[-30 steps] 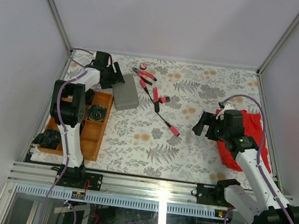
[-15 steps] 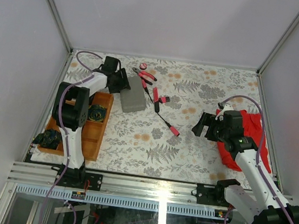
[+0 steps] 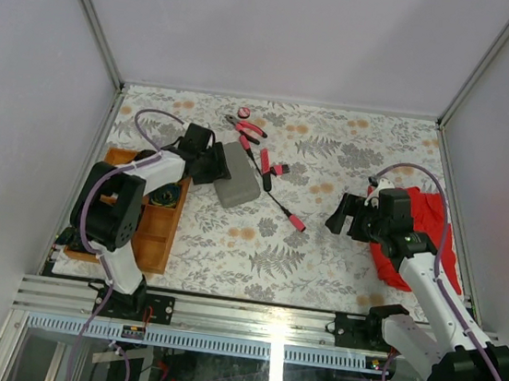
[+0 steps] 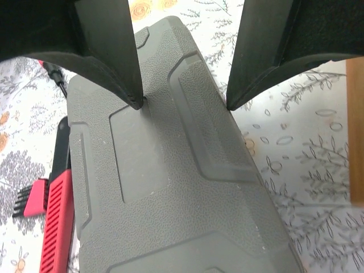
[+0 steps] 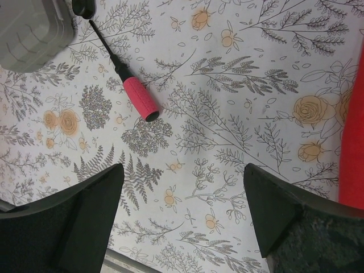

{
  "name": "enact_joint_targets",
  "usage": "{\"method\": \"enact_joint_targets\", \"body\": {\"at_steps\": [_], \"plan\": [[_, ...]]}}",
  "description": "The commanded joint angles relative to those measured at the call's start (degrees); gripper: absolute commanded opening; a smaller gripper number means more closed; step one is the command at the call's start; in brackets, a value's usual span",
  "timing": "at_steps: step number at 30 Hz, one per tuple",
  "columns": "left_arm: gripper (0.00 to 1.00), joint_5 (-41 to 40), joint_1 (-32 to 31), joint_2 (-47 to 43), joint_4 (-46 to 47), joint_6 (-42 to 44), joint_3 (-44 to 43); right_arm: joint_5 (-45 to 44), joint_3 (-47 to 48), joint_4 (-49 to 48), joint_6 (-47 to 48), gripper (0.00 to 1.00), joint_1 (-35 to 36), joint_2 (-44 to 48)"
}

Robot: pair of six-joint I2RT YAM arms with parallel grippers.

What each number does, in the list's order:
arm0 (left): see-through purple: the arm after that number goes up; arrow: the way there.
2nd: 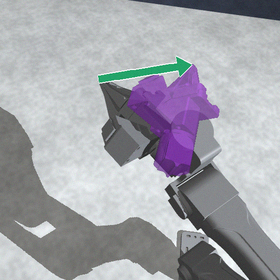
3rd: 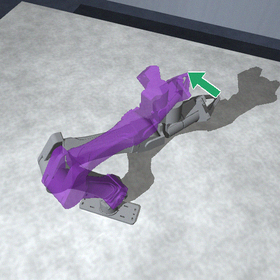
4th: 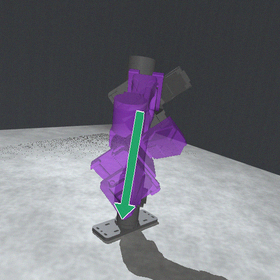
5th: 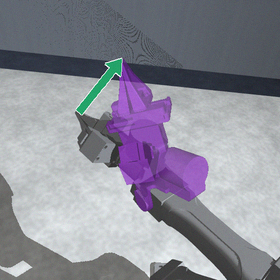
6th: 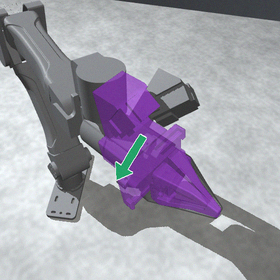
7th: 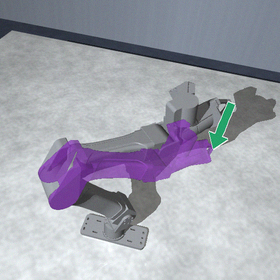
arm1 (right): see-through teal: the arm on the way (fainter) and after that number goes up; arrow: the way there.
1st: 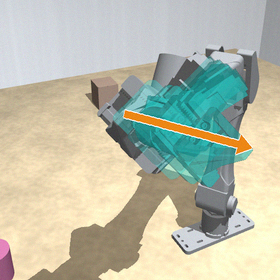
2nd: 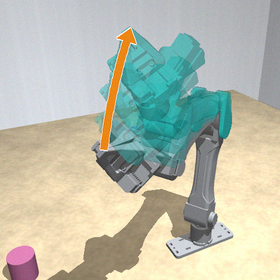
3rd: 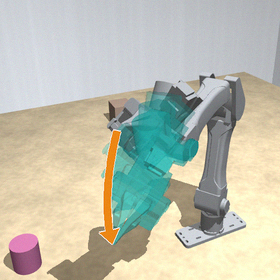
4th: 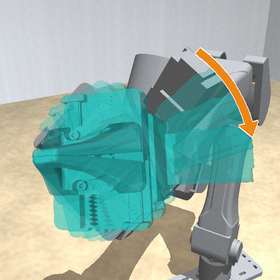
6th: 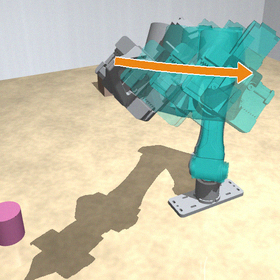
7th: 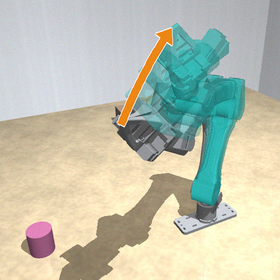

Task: Sort the tools into containers
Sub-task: Move the storage box to the center of the board.

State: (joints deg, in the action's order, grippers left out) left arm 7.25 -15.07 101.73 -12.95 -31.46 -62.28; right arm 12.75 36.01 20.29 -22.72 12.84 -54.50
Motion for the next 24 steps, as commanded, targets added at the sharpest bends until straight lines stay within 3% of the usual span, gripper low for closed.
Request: {"method": "enact_joint_targets", "body": {"at_steps": [1, 9, 20, 24], "plan": [[0.57, -2.22, -2.27, -2.00, -0.14, 0.11, 6.36, 2.48, -0.15, -0.87, 1.03, 0.91, -0.19, -0.21], [0.53, -2.23, -6.56, -8.12, 0.95, -1.46, 14.19, 3.24, -0.79, -0.67, 0.59, 0.89, -0.25, 1.75], [0.52, -7.59, -26.45, -18.29, 1.70, -13.27, 24.26, 3.01, -1.80, -0.93, -0.35, 0.89, -0.27, 3.92], [0.53, -10.70, -30.69, -21.64, 1.18, -16.81, 26.24, 3.37, -1.86, -1.34, -0.60, 0.88, -0.26, 3.93]]}}
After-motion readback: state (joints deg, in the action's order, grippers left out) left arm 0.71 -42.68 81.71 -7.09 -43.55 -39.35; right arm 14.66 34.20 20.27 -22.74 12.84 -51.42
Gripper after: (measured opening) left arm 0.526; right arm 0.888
